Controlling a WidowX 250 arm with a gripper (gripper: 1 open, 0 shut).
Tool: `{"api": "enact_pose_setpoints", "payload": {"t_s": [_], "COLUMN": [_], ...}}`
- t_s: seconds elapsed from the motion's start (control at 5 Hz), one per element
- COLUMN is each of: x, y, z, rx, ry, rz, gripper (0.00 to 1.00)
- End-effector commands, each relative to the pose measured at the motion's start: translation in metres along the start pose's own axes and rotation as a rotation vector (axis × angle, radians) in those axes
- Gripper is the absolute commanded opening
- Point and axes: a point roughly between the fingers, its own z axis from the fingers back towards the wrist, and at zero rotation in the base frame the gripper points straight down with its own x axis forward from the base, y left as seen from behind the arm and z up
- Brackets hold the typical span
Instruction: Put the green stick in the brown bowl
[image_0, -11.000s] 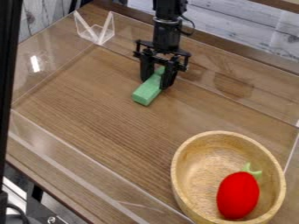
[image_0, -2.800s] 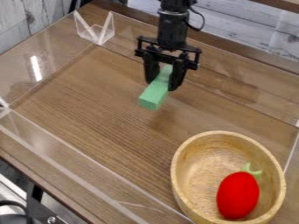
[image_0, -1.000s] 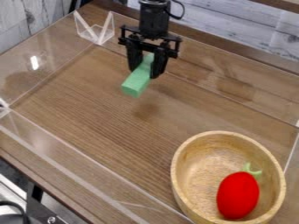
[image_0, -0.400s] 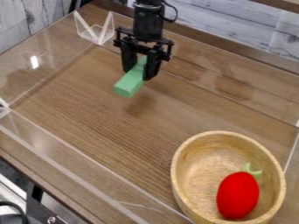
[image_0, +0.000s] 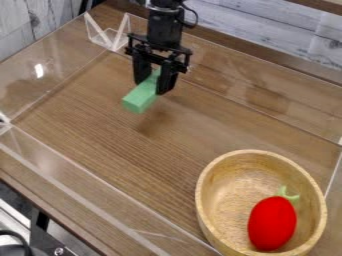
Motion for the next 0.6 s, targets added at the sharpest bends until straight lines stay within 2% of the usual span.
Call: {"api": "enact_pose_setpoints", "payload": {"t_s": [0.0, 0.2, 0.4], "x": [0.0, 0.003, 0.002], "y": [-0.005, -0.01, -0.02], "z": [0.023, 0.02, 0.024], "rx": [0.009, -0.006, -0.012], "ry": [-0.072, -0.07, -0.068], "rz": [0.051, 0.108, 0.134], "gripper": [0.0, 0.0, 0.0]}}
